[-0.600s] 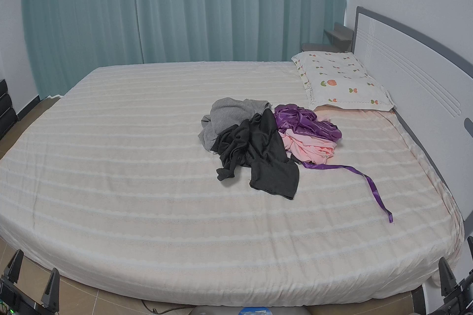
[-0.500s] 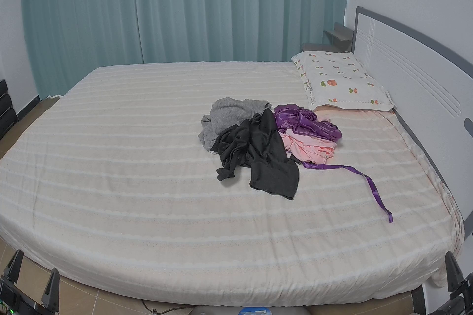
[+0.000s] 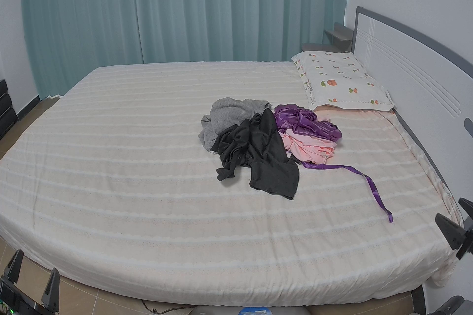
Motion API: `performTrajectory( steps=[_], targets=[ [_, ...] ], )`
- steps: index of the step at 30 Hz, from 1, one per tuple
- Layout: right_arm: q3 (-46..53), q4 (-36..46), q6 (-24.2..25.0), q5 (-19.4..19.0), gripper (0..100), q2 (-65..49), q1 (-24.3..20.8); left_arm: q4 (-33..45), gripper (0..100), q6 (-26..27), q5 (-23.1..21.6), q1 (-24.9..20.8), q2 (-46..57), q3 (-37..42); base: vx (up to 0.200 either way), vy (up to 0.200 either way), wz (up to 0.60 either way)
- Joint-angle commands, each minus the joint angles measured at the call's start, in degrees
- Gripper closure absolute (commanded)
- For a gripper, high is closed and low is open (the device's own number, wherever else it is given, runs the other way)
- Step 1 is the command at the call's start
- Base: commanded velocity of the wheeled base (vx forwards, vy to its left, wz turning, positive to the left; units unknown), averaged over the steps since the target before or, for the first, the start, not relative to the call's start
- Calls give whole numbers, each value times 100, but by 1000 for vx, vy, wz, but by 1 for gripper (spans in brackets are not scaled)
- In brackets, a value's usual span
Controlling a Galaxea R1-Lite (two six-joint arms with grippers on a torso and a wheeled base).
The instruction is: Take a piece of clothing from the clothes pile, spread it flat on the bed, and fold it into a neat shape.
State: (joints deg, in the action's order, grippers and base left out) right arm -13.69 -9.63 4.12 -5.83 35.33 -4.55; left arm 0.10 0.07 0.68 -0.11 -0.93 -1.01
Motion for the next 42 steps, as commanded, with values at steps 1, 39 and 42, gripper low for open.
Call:
performTrajectory(
  steps=[1,39,42],
  targets=[
    [-1461,-1682,528,-173,0,5300,-653,-1,0,1,2,-7,57,101,0,0,0],
    [-7051,-1454,3139,-33,0,11391,-1549,-1,0,1,2,2,57,101,0,0,0],
    [-7148,-1428,3139,-24,0,11470,-1540,-1,0,1,2,2,57,101,0,0,0]
  ],
)
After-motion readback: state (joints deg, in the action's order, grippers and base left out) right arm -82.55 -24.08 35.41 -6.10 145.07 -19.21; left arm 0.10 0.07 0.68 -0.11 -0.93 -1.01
